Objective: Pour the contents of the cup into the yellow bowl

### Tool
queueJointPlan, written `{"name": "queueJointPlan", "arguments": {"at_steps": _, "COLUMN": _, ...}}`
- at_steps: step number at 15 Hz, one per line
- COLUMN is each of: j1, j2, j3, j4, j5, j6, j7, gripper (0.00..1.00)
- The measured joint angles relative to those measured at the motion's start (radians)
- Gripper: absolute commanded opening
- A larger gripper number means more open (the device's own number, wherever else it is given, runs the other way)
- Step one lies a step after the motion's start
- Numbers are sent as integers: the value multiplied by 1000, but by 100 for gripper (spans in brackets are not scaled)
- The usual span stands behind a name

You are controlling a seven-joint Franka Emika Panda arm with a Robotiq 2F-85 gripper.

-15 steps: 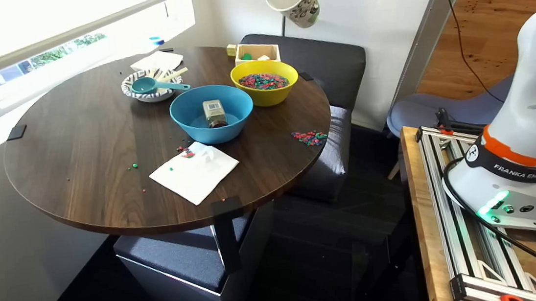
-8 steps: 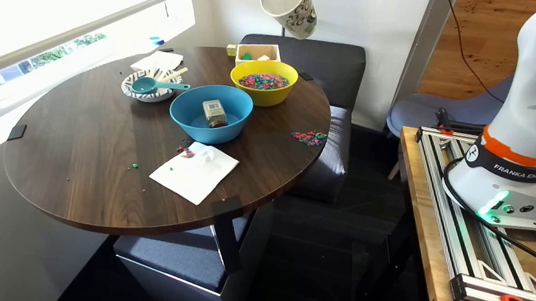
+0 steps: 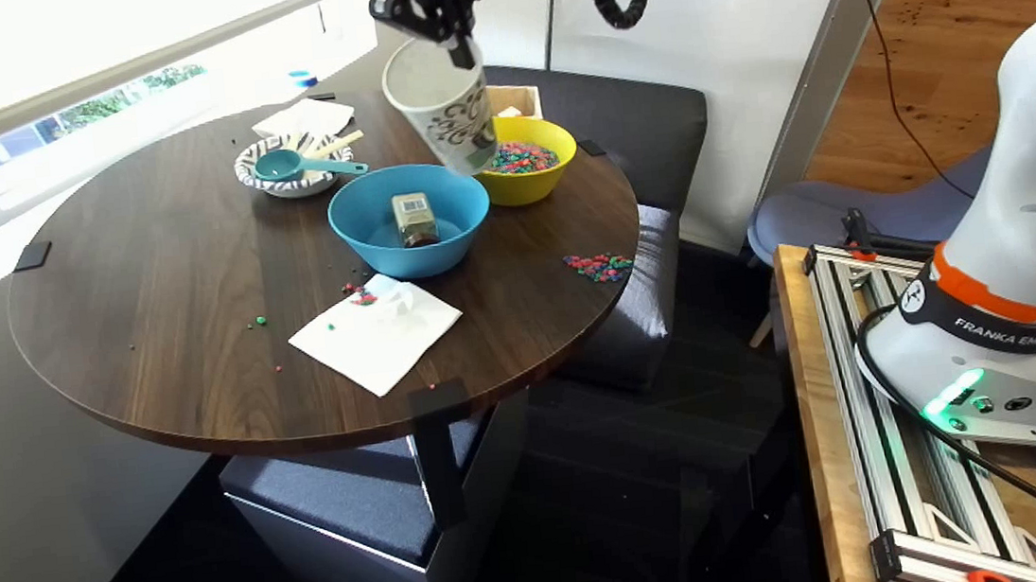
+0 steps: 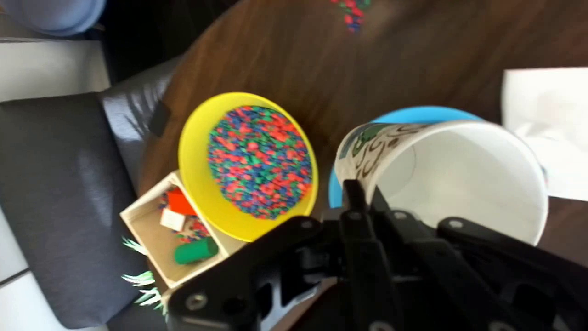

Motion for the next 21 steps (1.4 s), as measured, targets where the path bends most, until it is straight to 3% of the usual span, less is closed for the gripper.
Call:
{"name": "queueJointPlan", "arguments": {"at_steps": 4, "j1": 30, "j2": 75, "j3": -1, "j4": 55, "j5": 51, "j6": 204, "j7": 87, "gripper": 1}}
{"name": "queueJointPlan", "arguments": {"at_steps": 13, "j1": 27, "j2": 400, "j3": -34, "j4": 411, "j5": 366, "j6": 192, "j7": 125, "gripper": 1}}
{"name": "queueJointPlan", "arguments": {"at_steps": 17, "j1": 47, "j2": 508, "j3": -54, "j4": 561, "j5": 378, "j6": 191, "j7": 133, "gripper": 3}}
{"name": "queueJointPlan", "arguments": {"at_steps": 21, "j1": 61, "j2": 541, "j3": -60, "j4": 605, "j5": 378, "j6": 195, "j7": 134, "gripper": 1}}
